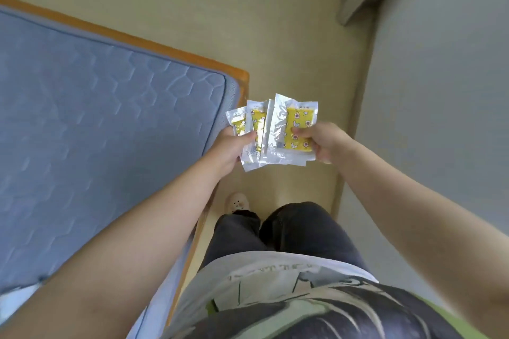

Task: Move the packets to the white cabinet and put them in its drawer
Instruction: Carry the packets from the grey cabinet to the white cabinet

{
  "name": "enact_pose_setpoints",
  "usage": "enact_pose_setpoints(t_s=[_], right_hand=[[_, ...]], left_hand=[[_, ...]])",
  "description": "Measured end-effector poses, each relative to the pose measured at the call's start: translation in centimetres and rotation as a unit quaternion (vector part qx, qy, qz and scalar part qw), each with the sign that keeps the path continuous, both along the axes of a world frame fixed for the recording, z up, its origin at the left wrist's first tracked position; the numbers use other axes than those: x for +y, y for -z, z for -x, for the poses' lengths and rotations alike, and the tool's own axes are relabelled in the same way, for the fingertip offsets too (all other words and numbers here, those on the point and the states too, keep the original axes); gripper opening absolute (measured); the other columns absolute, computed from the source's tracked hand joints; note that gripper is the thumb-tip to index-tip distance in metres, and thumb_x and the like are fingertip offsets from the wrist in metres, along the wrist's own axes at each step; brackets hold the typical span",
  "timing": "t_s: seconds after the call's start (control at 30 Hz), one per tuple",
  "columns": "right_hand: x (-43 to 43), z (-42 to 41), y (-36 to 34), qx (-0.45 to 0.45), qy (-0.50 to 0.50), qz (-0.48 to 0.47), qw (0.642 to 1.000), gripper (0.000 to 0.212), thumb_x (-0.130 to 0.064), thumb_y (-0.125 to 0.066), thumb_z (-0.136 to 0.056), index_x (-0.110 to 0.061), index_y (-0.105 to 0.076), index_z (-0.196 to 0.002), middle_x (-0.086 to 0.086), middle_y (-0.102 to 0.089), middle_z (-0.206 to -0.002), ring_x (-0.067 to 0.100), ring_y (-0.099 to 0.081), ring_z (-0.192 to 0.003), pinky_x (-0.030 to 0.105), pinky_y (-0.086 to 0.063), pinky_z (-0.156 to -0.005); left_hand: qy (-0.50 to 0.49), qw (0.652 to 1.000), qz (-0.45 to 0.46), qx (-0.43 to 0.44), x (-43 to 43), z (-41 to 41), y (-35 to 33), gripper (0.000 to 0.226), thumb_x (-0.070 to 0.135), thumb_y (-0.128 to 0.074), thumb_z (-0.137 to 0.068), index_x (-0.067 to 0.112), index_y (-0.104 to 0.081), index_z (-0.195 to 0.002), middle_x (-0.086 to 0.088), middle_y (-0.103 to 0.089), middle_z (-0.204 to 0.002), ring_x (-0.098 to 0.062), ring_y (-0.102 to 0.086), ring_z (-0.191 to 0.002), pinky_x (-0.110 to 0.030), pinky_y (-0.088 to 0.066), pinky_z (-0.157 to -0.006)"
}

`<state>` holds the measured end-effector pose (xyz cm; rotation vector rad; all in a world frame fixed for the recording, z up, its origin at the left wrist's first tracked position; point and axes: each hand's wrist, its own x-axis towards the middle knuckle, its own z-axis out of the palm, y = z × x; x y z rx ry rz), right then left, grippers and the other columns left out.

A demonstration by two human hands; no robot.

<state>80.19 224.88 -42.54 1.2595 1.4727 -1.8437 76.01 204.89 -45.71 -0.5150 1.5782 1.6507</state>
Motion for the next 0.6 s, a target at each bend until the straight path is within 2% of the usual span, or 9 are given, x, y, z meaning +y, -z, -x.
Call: enact_pose_setpoints(t_s=[0.1, 0.13, 0.17, 0.2, 0.27, 0.3, 0.43, 0.53, 0.6], right_hand=[[4.6, 2.8, -0.5, 0.008, 0.039, 0.003, 0.999, 0.013, 0.002, -0.067, -0.083, -0.006, -0.065, -0.094, 0.009, -0.072, -0.098, 0.025, -0.070, -0.086, 0.038, -0.056, -0.069], [6.3, 3.8, -0.6, 0.007, 0.045, 0.000, 0.999, 0.014, 0.002, -0.067, -0.083, -0.006, -0.065, -0.095, 0.010, -0.071, -0.100, 0.025, -0.070, -0.087, 0.038, -0.055, -0.069], [8.0, 4.9, -0.5, 0.006, 0.047, -0.006, 0.999, 0.016, 0.002, -0.067, -0.083, -0.005, -0.065, -0.097, 0.010, -0.071, -0.101, 0.026, -0.070, -0.088, 0.039, -0.055, -0.070], [9.7, 6.2, -0.3, 0.005, 0.046, -0.015, 0.999, 0.018, 0.002, -0.068, -0.082, -0.005, -0.065, -0.099, 0.011, -0.071, -0.102, 0.026, -0.070, -0.090, 0.039, -0.055, -0.071], [13.3, 9.4, 0.5, 0.005, 0.043, -0.027, 0.999, 0.024, 0.002, -0.069, -0.081, -0.004, -0.064, -0.104, 0.012, -0.071, -0.105, 0.028, -0.069, -0.093, 0.042, -0.055, -0.079], [15.0, 11.1, 0.9, 0.004, 0.038, -0.034, 0.999, 0.026, 0.002, -0.070, -0.080, -0.004, -0.064, -0.105, 0.012, -0.071, -0.106, 0.028, -0.069, -0.093, 0.042, -0.055, -0.082], [21.9, 19.3, 1.7, -0.008, -0.010, -0.062, 0.998, 0.019, -0.003, -0.075, -0.077, -0.008, -0.066, -0.093, 0.009, -0.072, -0.101, 0.026, -0.069, -0.093, 0.045, -0.054, -0.089], [26.1, 25.1, 1.2, -0.008, -0.072, -0.080, 0.994, 0.017, -0.008, -0.078, -0.075, -0.012, -0.068, -0.087, 0.005, -0.072, -0.097, 0.025, -0.068, -0.096, 0.041, -0.052, -0.091], [28.0, 29.0, 0.8, -0.001, -0.108, -0.076, 0.991, 0.018, -0.010, -0.079, -0.073, -0.015, -0.069, -0.086, 0.005, -0.072, -0.100, 0.027, -0.067, -0.099, 0.044, -0.050, -0.095]], left_hand=[[0.041, 0.999, -0.032, -0.002, 4.7, 5.0, 0.7, 0.101, 0.035, -0.084, -0.054, 0.006, -0.040, -0.141, -0.010, -0.050, -0.140, -0.028, -0.052, -0.125, -0.049, -0.042, -0.105], [0.060, 0.998, -0.029, -0.003, 6.4, 6.6, 1.3, 0.108, 0.038, -0.086, -0.050, 0.007, -0.038, -0.142, -0.010, -0.048, -0.142, -0.028, -0.051, -0.126, -0.049, -0.041, -0.106], [0.081, 0.996, -0.025, -0.014, 8.2, 8.2, 1.3, 0.105, 0.036, -0.087, -0.052, 0.007, -0.039, -0.142, -0.010, -0.050, -0.141, -0.029, -0.051, -0.126, -0.049, -0.041, -0.105], [0.096, 0.995, -0.030, -0.024, 10.3, 9.7, 0.7, 0.089, 0.029, -0.085, -0.063, 0.006, -0.043, -0.138, -0.010, -0.054, -0.136, -0.029, -0.054, -0.122, -0.049, -0.043, -0.104], [0.120, 0.992, -0.018, -0.023, 14.5, 12.8, 0.2, 0.040, 0.008, -0.069, -0.086, 0.006, -0.055, -0.123, -0.009, -0.065, -0.119, -0.028, -0.062, -0.110, -0.047, -0.048, -0.098], [0.128, 0.992, -0.013, -0.021, 16.4, 14.6, 0.2, 0.027, 0.003, -0.062, -0.090, 0.008, -0.058, -0.116, -0.008, -0.067, -0.110, -0.027, -0.064, -0.103, -0.045, -0.051, -0.094], [0.108, 0.994, -0.012, -0.020, 23.1, 21.4, -0.2, 0.027, 0.006, -0.062, -0.090, 0.009, -0.060, -0.117, -0.005, -0.069, -0.106, -0.023, -0.066, -0.095, -0.037, -0.053, -0.085], [0.088, 0.996, 0.027, -0.020, 27.0, 25.9, -0.2, 0.032, 0.013, -0.068, -0.087, 0.010, -0.061, -0.119, -0.006, -0.069, -0.112, -0.027, -0.065, -0.105, -0.045, -0.051, -0.093], [0.073, 0.996, 0.037, -0.023, 28.3, 28.8, -0.2, 0.033, 0.012, -0.068, -0.087, 0.009, -0.061, -0.119, -0.007, -0.069, -0.111, -0.028, -0.066, -0.104, -0.048, -0.051, -0.093]])
